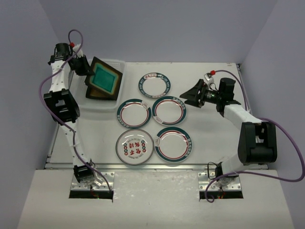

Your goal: Place the plates into the plastic bin on the countertop

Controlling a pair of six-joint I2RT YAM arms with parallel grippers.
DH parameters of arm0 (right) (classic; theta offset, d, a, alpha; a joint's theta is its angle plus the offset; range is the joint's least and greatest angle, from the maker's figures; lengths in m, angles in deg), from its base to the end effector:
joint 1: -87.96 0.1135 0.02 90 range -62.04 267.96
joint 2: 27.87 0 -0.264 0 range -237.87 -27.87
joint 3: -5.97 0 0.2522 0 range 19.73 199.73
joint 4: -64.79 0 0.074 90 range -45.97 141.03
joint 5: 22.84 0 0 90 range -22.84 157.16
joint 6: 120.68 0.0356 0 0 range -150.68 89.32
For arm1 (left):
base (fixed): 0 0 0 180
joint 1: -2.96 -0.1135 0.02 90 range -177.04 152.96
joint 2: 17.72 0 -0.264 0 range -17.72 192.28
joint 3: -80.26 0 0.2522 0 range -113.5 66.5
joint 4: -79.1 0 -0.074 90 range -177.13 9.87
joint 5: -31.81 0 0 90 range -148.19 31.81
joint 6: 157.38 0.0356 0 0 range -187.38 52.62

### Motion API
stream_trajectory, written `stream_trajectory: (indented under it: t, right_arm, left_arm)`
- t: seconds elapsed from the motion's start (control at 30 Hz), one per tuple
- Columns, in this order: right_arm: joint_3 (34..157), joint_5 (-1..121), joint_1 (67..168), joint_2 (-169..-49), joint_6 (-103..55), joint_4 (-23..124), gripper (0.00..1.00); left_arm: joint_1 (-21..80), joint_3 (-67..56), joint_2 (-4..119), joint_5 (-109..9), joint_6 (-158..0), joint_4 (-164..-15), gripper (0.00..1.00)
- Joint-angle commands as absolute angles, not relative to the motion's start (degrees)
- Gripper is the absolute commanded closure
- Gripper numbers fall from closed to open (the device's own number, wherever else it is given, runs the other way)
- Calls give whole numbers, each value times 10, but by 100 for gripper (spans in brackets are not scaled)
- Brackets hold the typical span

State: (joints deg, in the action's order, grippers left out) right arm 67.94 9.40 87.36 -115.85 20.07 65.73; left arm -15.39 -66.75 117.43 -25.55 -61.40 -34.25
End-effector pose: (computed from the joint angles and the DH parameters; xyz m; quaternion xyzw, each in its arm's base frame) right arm 0.3219 0.0267 0.2273 0.0864 0.7782 0.5683 0.2530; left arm 0.4938 0.1436 0.2666 -0.0141 0.9186 -0.2007 0.3402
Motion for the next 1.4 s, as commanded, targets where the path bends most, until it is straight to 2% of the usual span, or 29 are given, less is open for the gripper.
stream_trajectory:
  t: [0.0, 0.07, 0.13, 0.37, 0.4, 0.43, 0.47, 0.8, 0.9, 1.0, 1.03, 1.1, 1.2, 1.3, 1.37]
  right_arm:
    - [700, 97, 876, -1162, 193, 675, 1]
    - [699, 95, 876, -1162, 198, 682, 1]
    - [699, 93, 876, -1161, 200, 684, 1]
    - [697, 94, 897, -1163, 199, 685, 1]
    - [696, 94, 898, -1163, 199, 686, 1]
    - [695, 94, 899, -1164, 200, 688, 1]
    - [696, 94, 900, -1164, 201, 689, 1]
    - [686, 82, 905, -1165, 225, 723, 1]
    - [701, 98, 911, -1171, 192, 662, 1]
    - [761, 236, 929, -1172, 87, 472, 1]
    - [770, 330, 933, -1170, 69, 444, 1]
    - [770, 389, 932, -1166, 64, 420, 1]
    - [779, 429, 923, -1181, 28, 400, 1]
    - [804, 397, 897, -1239, -27, 365, 1]
    - [816, 374, 884, -1276, -58, 357, 5]
  left_arm:
    - [-149, -640, 1135, -284, -625, -391, 80]
    - [-145, -635, 1138, -284, -617, -388, 85]
    - [-143, -633, 1143, -303, -622, -391, 78]
    - [-133, -630, 1157, -339, -623, -388, 70]
    - [-129, -633, 1155, -355, -623, -389, 64]
    - [-124, -636, 1153, -372, -623, -391, 50]
    - [-120, -638, 1151, -376, -621, -391, 1]
    - [-75, -660, 1127, -470, -624, -385, 0]
    - [-67, -653, 1086, -515, -649, -406, 0]
    - [-63, -610, 1004, -629, -734, -438, 0]
    - [-63, -589, 959, -652, -784, -442, 0]
    - [-64, -559, 909, -690, -834, -437, 0]
    - [-83, -435, 769, -618, -914, -464, 0]
    - [-116, -152, 578, -459, -942, -675, 0]
    - [-121, 47, 453, -398, -987, -804, 0]
